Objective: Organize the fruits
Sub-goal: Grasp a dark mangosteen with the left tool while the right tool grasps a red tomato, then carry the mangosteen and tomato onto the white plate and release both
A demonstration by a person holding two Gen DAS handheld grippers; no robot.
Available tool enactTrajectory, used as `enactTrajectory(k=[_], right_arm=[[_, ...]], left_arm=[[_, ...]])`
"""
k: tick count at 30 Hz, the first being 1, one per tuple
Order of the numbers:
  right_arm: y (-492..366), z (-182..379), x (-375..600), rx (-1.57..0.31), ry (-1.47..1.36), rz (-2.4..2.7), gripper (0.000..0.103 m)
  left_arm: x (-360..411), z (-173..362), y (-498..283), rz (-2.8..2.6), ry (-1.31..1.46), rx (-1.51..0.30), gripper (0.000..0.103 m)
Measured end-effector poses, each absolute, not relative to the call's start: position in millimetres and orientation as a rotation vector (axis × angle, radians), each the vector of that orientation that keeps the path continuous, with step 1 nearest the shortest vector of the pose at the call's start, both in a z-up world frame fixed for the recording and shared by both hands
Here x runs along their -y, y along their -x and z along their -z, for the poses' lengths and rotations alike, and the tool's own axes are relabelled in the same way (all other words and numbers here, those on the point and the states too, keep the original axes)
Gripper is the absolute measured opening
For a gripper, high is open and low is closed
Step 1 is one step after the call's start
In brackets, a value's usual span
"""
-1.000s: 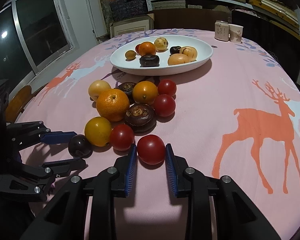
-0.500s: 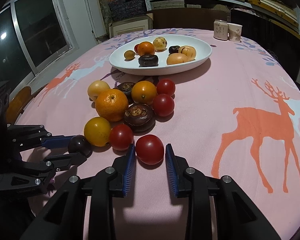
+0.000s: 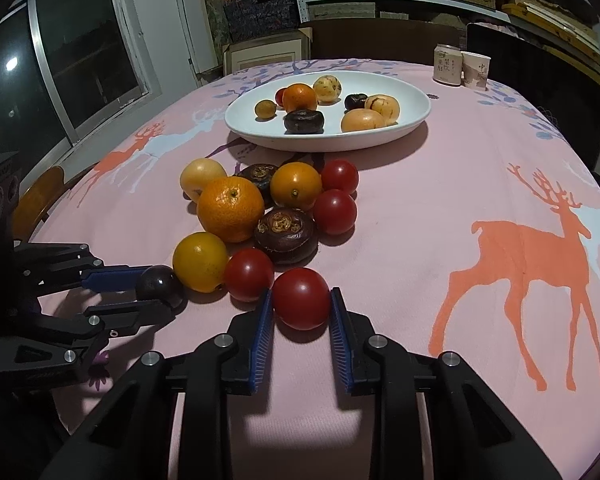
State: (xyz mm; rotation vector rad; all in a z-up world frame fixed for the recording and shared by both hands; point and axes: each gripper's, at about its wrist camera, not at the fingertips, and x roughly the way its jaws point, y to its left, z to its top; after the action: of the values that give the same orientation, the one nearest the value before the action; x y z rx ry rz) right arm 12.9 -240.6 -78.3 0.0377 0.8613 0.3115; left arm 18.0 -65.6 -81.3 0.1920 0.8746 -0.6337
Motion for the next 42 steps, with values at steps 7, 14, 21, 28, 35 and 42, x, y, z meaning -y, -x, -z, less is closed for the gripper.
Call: enactTrajectory(k=[7,14,21,28,35,42], right_arm=[[-11.3,76.9,245.9,-0.85,-0.075,-0.322,0.029],[-11.3,77.4,242.7,-0.855,-0.064,-0.331,0.029],[-11.5,77.8,242.8,-0.855,-0.067,-0.336,0.029],[-10.3,77.3,244.4,-0.847,-0.08,-0.343,0.029],[-2.7,71.5,247.4,-0.803,-0.099,-0.37,0.029],[4.6,52.5,247.2,-0.763,-0.09,-0.385,0.029]], left_arm=[[58.8,71.5,-14.5,0.633,-0.171,-0.841,0.027],[69.6,84.9,-24.6,0.605,-0.216,-0.898,0.027],[75.0,85.1,-28.8,0.602,-0.218,-0.897,0.051],[71.7,84.1,-29.9,0.602,-0.197,-0.888,0.028],[61.4,73.9,-22.5,0.612,-0.15,-0.858,0.028],[49.8,42.5,-18.7,0.596,-0.133,-0.794,0.028]])
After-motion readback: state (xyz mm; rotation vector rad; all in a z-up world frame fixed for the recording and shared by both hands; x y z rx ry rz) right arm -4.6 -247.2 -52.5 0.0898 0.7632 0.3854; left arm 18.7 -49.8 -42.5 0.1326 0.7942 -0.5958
